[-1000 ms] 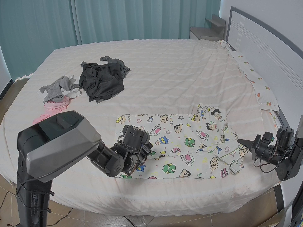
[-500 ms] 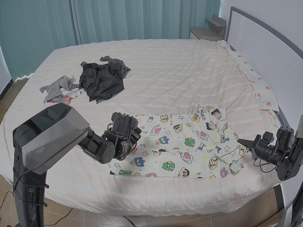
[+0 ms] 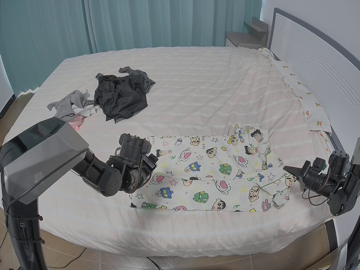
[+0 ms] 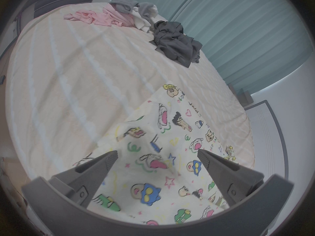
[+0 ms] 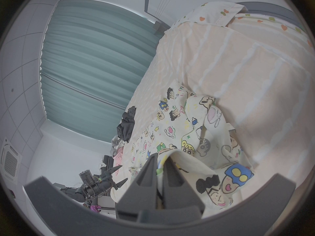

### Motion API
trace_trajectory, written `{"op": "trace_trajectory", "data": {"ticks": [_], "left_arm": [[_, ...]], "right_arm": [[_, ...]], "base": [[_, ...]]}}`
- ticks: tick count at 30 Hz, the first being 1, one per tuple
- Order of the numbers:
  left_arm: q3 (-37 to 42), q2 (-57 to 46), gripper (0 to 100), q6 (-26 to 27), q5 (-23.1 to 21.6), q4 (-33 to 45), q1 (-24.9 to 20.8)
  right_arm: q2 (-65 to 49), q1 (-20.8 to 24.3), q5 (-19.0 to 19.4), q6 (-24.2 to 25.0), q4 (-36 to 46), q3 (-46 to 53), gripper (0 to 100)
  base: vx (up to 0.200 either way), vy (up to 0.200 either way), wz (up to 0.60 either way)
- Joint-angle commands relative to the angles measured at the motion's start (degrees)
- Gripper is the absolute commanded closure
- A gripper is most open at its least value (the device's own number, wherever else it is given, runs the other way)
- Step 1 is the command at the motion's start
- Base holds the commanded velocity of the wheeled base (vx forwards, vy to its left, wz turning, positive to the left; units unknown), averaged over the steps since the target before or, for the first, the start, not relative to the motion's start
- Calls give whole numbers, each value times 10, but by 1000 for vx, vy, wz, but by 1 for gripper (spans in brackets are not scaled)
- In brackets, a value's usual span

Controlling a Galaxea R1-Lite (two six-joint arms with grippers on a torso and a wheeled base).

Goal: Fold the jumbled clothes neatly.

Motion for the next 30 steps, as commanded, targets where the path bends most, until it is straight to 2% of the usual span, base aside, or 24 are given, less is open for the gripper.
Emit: {"op": "trace_trajectory", "data": {"ticks": [1, 6, 12, 16, 23, 24, 30], "left_arm": [[71, -53, 0, 1, -26, -3, -5], [104, -63, 0, 1, -69, -3, -9], [123, -57, 0, 1, -76, -3, -11], [129, -49, 0, 1, -91, -4, -10], [130, -38, 0, 2, -91, -3, -9], [130, -34, 0, 2, -91, -3, -8], [130, -20, 0, 18, -91, -2, -7]], "right_arm": [[2, 11, -10, 1, 4, 21, 100], [5, 19, -19, 3, 5, 17, 100], [9, 30, -25, 9, 10, -19, 100], [4, 31, -26, 3, 59, -57, 100], [0, 34, -26, -43, 163, -101, 100], [-1, 31, -26, -67, 193, -110, 100], [-14, 25, -26, -114, 243, -141, 100]], "base": [[0, 0, 0], [0, 0, 0], [0, 0, 0], [0, 0, 0], [0, 0, 0], [0, 0, 0], [0, 0, 0]]}}
